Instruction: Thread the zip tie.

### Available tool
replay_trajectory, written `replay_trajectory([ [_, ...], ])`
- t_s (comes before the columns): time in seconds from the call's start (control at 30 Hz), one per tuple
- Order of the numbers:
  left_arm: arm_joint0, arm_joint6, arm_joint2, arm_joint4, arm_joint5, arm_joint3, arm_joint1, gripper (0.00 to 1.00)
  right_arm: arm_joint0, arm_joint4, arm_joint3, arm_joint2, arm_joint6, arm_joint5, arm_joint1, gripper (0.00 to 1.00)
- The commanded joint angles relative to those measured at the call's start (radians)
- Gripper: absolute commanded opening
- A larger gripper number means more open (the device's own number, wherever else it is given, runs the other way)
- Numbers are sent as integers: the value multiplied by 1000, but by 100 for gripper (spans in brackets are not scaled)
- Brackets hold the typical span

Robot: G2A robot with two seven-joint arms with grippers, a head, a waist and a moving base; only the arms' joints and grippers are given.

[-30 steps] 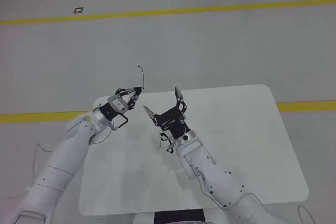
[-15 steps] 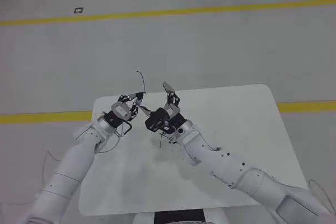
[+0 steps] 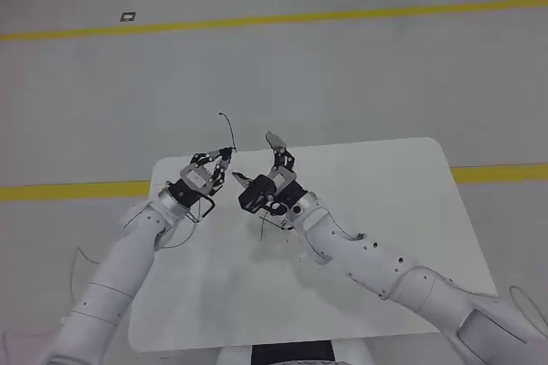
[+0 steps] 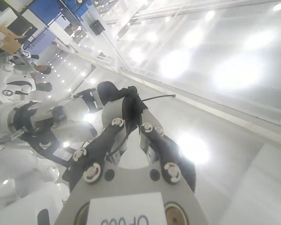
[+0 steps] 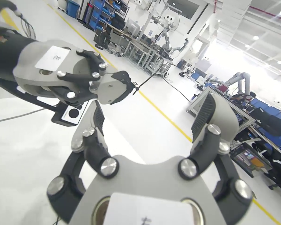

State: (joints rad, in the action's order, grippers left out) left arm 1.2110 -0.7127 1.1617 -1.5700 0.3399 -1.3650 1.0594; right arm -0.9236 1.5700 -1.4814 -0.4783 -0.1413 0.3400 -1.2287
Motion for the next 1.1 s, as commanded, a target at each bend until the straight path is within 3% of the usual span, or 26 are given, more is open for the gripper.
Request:
replay_trajectory([
  [0.0,9,-6,8,0,0,-1,8,0,4,0,2,4,4,0,4,100],
  [0.17,28,-34,21,0,0,3,29,0,-1,0,3,-6,2,0,8,100],
  [0.2,30,-39,23,0,0,5,34,0,-5,0,4,-13,-3,0,9,89],
  [0.23,32,-41,25,0,0,7,38,0,-7,0,5,-18,-5,0,9,85],
  [0.27,34,-44,28,0,0,9,42,0,-7,0,6,-22,-9,0,10,58],
  [0.3,35,-47,33,0,0,12,48,0,-2,0,11,-18,-15,0,12,50],
  [0.43,36,-37,42,0,0,15,61,0,26,0,22,2,-24,0,19,46],
  [0.63,36,-37,42,0,0,15,61,0,75,0,32,60,-30,0,28,44],
  [1.07,36,-37,42,0,0,15,61,0,77,0,29,79,-36,0,23,32],
])
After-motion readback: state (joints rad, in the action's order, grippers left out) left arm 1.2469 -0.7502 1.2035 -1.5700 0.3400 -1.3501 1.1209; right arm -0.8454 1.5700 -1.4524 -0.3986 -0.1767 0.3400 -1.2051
